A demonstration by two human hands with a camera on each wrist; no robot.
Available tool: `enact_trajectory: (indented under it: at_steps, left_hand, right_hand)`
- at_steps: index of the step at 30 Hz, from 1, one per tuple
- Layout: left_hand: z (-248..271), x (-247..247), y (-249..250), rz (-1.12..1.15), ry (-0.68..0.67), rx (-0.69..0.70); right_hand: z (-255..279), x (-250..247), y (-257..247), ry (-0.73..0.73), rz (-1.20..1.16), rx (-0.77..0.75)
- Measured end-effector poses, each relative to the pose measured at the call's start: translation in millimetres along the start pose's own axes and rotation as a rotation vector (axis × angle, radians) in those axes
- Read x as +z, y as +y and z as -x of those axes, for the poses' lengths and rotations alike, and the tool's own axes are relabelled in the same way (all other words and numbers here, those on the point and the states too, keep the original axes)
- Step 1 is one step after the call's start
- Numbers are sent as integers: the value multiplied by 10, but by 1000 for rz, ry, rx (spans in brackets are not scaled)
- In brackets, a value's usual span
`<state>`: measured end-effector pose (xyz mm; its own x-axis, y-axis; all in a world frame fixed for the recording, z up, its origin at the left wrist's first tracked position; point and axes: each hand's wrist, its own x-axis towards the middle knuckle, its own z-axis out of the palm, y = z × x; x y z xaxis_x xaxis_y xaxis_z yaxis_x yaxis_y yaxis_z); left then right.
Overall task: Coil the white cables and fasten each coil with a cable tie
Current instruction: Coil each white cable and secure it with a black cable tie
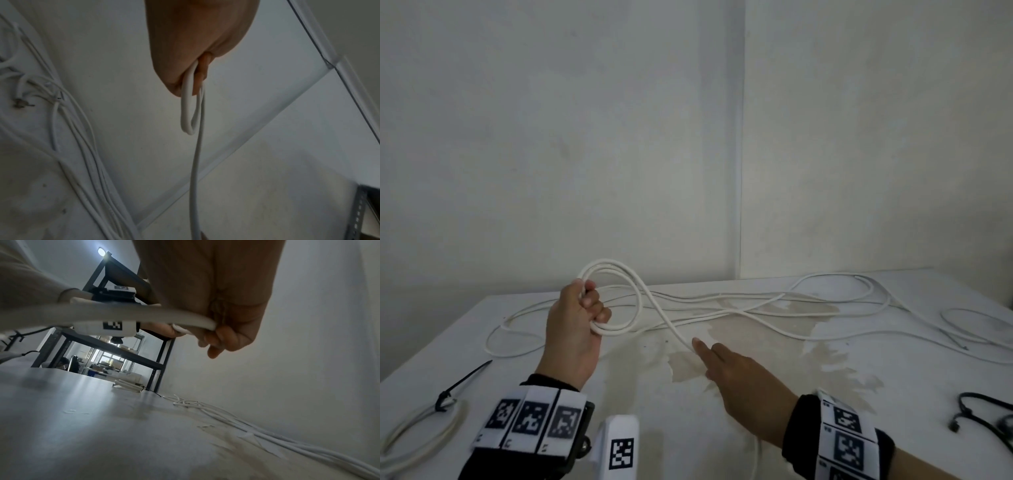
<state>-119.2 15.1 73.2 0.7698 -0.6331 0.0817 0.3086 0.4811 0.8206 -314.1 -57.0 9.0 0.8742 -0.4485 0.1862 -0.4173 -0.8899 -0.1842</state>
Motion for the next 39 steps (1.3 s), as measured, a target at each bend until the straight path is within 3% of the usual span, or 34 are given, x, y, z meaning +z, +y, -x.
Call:
enact_trajectory:
  at_steps: [6,12,16,20,26,33,39]
  left_hand:
    - [111,140,-173,-232,-106,52]
    - [269,153,-349,-635,-290,30]
    - [426,134,-389,-805,-476,38]
    - [521,171,-393,-914,-568,34]
    - [603,264,-379,-626,-576,-292]
    - [610,231,-301,-424,-556,-396]
    - [611,271,-251,-340,-504,-347]
  right_hand:
    - [-35,1,-111,-75,132,-58]
    - [-63,-123,-139,304,337,-313]
    - [-179,-284,-123,358,196,-409]
    - [-229,-440,-35,450,88,-369]
    - [-290,-498,131,532,-88,-358]
    - [-309,-486,369,615,-147,-305]
    - [-305,-435,340,620,-387,-237]
